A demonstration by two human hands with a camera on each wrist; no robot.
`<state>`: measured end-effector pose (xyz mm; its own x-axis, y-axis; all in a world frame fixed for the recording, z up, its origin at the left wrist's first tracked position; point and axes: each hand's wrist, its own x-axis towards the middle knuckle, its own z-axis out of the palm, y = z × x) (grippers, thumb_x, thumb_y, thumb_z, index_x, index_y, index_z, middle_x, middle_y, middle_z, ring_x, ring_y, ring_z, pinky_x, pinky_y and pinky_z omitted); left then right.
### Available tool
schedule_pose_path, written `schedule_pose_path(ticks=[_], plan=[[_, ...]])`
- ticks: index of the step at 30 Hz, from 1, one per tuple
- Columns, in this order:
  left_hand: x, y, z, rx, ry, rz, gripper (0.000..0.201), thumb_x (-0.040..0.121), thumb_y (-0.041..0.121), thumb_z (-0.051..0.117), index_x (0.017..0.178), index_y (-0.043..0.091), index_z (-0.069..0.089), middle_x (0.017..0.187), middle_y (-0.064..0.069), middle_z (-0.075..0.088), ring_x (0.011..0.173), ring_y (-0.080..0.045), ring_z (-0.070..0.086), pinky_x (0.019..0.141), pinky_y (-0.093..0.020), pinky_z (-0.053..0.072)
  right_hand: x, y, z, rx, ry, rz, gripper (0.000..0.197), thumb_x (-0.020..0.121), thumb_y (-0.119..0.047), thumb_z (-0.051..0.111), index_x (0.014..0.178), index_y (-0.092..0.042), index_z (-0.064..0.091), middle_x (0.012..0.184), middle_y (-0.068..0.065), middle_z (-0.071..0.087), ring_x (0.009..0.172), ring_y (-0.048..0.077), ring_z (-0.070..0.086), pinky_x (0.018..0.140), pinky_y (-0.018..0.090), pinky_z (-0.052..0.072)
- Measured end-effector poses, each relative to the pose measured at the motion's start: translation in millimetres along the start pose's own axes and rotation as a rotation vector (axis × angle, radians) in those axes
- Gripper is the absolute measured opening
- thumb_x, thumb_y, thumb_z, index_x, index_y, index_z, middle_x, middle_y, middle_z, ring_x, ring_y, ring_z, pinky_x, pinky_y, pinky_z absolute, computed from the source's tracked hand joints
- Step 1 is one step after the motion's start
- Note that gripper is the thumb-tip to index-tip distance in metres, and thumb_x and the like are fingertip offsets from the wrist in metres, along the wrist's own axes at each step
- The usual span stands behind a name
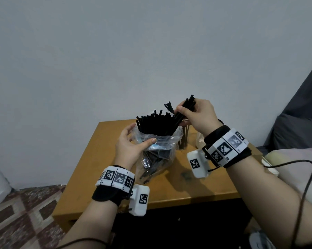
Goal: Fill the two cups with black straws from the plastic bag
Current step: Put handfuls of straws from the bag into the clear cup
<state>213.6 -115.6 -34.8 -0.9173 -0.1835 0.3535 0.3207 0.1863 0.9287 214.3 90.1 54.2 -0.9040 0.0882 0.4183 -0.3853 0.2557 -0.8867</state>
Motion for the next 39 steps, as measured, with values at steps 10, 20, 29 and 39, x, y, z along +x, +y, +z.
schedule_pose_path(ticks=[10,20,29,39], plan=[[6.0,3.2,-1.7,-0.005,0.029,-0.015,0.094,0.053,0.036,0.088,0.136,0.017,0.046,0.139,-0.001,0.05,0.12,-0.011,0.047,0.094,-0.026,0.04,17.9,-38.9,-28.1,0.021,-0.032,-0.03,0.005,0.09,-0.009,0.061,0.091,-0.004,0.062,0.088,0.014,0.071,0.08,0.022,0.072,0.067,0.038,0.059],[10.9,2.2,-6.9,0.001,0.066,-0.02,0.088,0.059,0.03,0.089,0.134,0.015,0.047,0.139,-0.003,0.05,0.118,-0.013,0.049,0.092,-0.024,0.04,30.4,-68.9,-54.3,0.044,0.0,-0.092,0.007,0.091,-0.008,0.06,0.092,-0.001,0.06,0.089,0.019,0.07,0.079,0.026,0.072,0.065,0.037,0.059],[14.6,-0.8,-14.6,-0.008,0.107,-0.021,0.083,0.061,0.026,0.087,0.133,0.014,0.048,0.138,-0.004,0.05,0.119,-0.015,0.049,0.095,-0.027,0.041,43.5,-73.4,-75.6,0.036,0.055,-0.106,0.006,0.09,-0.007,0.061,0.087,-0.002,0.059,0.086,0.019,0.068,0.079,0.027,0.072,0.064,0.037,0.059],[15.9,0.8,-17.5,0.023,0.116,-0.015,0.078,0.064,0.025,0.086,0.132,0.013,0.05,0.139,-0.005,0.05,0.116,-0.01,0.046,0.094,-0.023,0.037,72.0,-61.5,-81.0,-0.038,0.141,-0.132,0.005,0.089,-0.007,0.063,0.084,-0.005,0.061,0.079,0.014,0.067,0.075,0.024,0.072,0.061,0.035,0.059]])
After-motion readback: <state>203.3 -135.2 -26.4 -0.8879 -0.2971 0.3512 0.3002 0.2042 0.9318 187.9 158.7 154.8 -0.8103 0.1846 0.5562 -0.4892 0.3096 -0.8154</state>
